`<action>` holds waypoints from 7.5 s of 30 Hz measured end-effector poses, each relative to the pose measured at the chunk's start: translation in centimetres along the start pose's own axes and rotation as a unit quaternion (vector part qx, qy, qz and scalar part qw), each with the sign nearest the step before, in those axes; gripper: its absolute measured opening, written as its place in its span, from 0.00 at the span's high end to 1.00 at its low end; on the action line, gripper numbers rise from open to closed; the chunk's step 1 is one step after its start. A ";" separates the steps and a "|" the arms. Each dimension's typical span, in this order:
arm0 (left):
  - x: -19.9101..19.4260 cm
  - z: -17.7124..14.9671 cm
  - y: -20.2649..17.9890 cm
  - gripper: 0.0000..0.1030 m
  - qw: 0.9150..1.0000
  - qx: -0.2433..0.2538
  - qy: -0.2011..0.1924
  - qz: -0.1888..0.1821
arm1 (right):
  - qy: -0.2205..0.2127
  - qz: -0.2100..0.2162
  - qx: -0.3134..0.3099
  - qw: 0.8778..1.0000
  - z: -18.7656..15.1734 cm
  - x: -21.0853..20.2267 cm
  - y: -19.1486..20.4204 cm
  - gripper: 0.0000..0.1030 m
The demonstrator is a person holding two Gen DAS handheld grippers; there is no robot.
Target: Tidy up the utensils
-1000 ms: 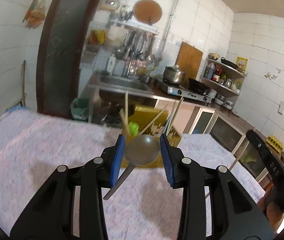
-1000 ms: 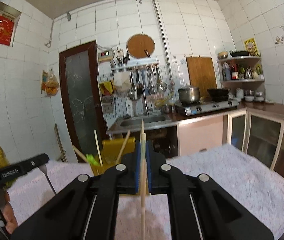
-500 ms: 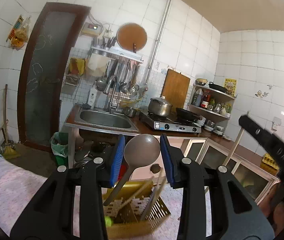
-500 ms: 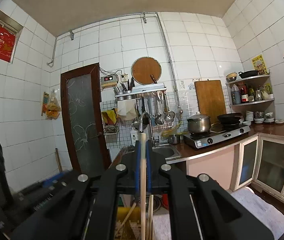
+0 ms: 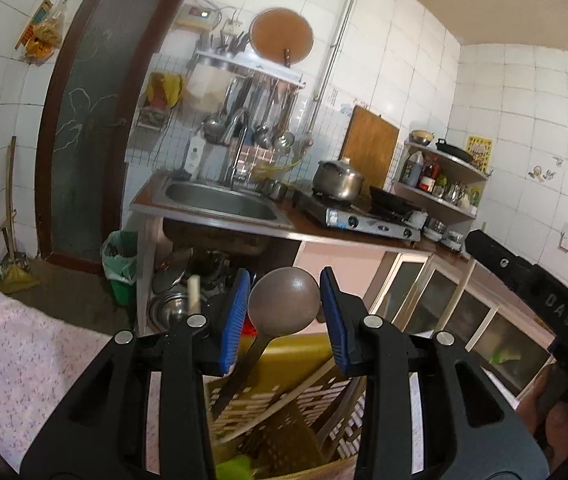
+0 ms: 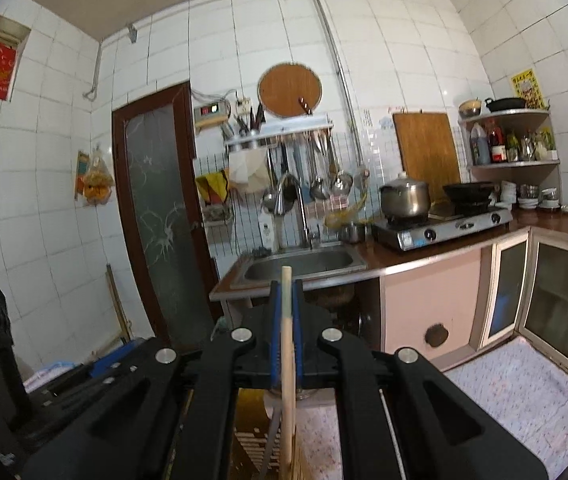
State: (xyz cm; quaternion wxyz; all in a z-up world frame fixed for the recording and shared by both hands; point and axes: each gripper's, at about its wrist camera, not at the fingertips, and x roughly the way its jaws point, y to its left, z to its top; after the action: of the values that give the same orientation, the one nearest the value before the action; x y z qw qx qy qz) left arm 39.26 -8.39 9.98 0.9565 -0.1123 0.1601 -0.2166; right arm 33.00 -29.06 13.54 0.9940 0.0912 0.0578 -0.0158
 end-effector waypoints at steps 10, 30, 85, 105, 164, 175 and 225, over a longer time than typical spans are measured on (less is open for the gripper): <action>-8.0 0.5 0.6 0.24 0.996 0.038 -0.006 0.082 | 0.080 -0.030 -0.024 0.996 -2.0 -1.1 -0.1 0.40; -28.5 -14.4 -0.4 0.05 0.988 0.067 -0.004 0.141 | 0.104 -0.025 -0.050 0.993 -14.3 -23.6 2.4 0.04; -29.7 -18.4 -0.7 0.05 0.983 0.090 -0.044 0.154 | 0.031 -0.069 -0.062 0.995 -17.6 -27.8 2.1 0.04; -29.7 -18.3 -0.6 0.05 0.983 0.089 -0.046 0.156 | 0.032 -0.073 -0.066 0.995 -17.6 -27.8 2.3 0.04; -29.9 -18.1 -0.5 0.05 0.982 0.092 -0.051 0.157 | 0.031 -0.073 -0.067 0.995 -17.6 -27.8 2.1 0.04; -30.1 -18.0 -0.6 0.05 0.982 0.091 -0.051 0.158 | 0.032 -0.072 -0.068 0.995 -17.7 -27.8 2.1 0.04; -30.2 -18.0 -0.5 0.05 0.981 0.093 -0.054 0.160 | 0.029 -0.076 -0.067 0.994 -17.2 -27.6 1.4 0.04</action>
State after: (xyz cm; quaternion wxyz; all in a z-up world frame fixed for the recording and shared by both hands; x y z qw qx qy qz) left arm 6.83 2.14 1.27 0.9923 -0.0074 0.1031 -0.0685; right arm 3.72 -23.91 0.25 0.9917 0.0200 0.0940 -0.0850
